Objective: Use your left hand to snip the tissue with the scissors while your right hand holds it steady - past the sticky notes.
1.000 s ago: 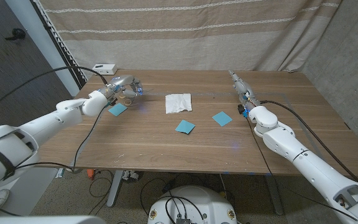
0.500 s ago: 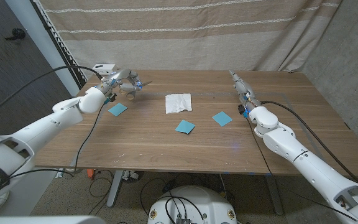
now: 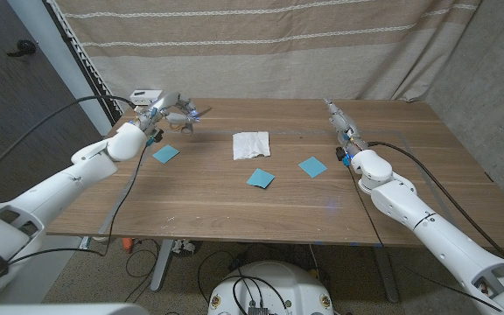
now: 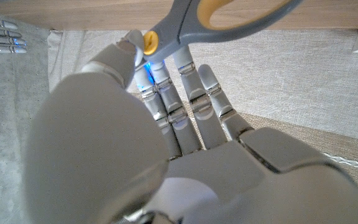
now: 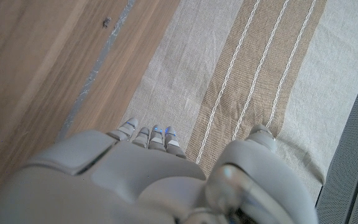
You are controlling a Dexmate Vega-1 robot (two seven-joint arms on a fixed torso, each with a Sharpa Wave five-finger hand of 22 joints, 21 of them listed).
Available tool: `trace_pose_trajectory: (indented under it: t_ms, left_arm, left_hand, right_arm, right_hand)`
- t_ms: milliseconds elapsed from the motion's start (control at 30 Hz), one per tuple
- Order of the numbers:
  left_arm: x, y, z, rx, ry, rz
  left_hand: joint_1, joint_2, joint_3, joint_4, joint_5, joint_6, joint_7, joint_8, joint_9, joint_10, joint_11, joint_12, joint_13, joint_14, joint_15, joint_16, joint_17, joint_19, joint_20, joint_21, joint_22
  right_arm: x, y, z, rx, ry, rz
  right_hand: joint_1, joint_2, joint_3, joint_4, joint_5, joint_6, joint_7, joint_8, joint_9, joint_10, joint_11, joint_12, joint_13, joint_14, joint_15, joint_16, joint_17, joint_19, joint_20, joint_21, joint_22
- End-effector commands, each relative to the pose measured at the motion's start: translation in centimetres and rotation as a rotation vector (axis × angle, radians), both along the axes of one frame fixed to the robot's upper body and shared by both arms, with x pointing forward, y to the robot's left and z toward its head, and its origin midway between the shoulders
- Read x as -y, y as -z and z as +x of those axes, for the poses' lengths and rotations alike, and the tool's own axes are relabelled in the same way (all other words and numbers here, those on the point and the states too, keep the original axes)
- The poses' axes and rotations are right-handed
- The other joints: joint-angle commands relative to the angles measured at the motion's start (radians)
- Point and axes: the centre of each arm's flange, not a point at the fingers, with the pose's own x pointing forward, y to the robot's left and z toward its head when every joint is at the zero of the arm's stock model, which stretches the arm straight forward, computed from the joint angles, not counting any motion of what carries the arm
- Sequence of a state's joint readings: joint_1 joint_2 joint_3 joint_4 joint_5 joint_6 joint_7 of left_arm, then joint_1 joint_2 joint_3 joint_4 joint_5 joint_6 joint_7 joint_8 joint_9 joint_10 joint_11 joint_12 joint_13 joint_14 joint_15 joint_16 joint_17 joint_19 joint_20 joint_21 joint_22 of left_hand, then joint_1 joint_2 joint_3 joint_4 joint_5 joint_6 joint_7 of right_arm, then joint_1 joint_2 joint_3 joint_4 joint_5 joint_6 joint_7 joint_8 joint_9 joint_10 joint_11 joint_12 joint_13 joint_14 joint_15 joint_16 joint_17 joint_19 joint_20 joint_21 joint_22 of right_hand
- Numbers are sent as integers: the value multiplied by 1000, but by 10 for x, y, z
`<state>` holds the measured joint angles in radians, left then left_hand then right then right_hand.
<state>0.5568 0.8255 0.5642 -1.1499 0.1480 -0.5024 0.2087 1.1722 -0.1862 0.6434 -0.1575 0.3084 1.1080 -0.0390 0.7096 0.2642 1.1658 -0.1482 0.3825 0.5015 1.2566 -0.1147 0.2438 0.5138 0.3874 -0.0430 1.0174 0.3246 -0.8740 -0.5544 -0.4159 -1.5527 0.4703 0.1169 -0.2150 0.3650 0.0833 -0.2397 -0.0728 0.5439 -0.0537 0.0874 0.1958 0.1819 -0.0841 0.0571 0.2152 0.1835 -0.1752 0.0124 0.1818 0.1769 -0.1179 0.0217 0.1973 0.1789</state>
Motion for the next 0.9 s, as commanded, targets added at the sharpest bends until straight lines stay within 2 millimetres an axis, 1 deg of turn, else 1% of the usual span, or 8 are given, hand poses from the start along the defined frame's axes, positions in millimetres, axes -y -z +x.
trace_pose_trajectory:
  t_ms: [33,233,400,567,700,900]
  left_arm:
    - [-2,-1,-8,-1,56,-137]
    - [-2,0,-11,-9,86,-195]
    - [-3,-3,-14,-8,115,-242]
    - [-1,-4,-16,-33,187,-344]
    - [4,-3,-13,-63,233,-383]
    - [11,-7,-11,-81,276,-400]
  left_hand:
    - [5,3,-5,1,10,39,-42,1,0,47,-45,-4,-1,131,-124,-3,3,-3,-117,4,-2]
    - [5,4,-7,1,11,40,-44,2,0,49,-45,-2,-1,131,-124,-3,2,-4,-118,4,-5]
    - [5,5,-9,2,13,48,-46,5,1,49,-46,-4,-6,132,-124,-3,2,-6,-117,5,-9]
    - [6,3,-11,0,15,48,-48,6,2,53,-47,-3,-8,133,-123,-3,2,-8,-117,4,-13]
    - [6,3,-13,0,16,41,-45,3,2,53,-46,-2,-8,132,-123,-4,1,-12,-117,2,-18]
    - [5,5,-13,1,18,33,-41,1,3,48,-46,-4,-9,130,-123,-6,0,-13,-116,2,-22]
  right_arm:
    - [1,-1,-4,14,4,11]
    - [2,-3,-7,24,8,11]
    - [1,-4,-9,32,7,14]
    - [0,-5,-11,42,4,14]
    - [0,-4,-12,44,2,18]
    - [-1,-4,-12,54,-1,20]
  right_hand:
    - [1,10,-5,-1,1,-3,-1,-1,3,-2,0,1,5,-12,-7,2,3,1,2,1,2]
    - [2,10,-5,-1,1,-3,-2,-1,3,-3,-2,1,5,-12,-7,2,3,1,2,1,2]
    - [3,10,-6,-1,1,-4,-2,-1,3,-3,-3,1,5,-12,-7,2,3,1,2,1,2]
    - [4,11,-6,-1,1,-3,-2,-1,3,-4,-2,0,5,-13,-7,2,3,1,2,1,2]
    - [5,12,-6,-2,1,-9,-16,-3,3,-6,-13,0,5,-14,-9,2,3,0,5,1,2]
    - [5,13,-6,-2,1,-10,-18,-3,3,-7,-17,0,5,-14,-11,2,3,-2,9,0,2]
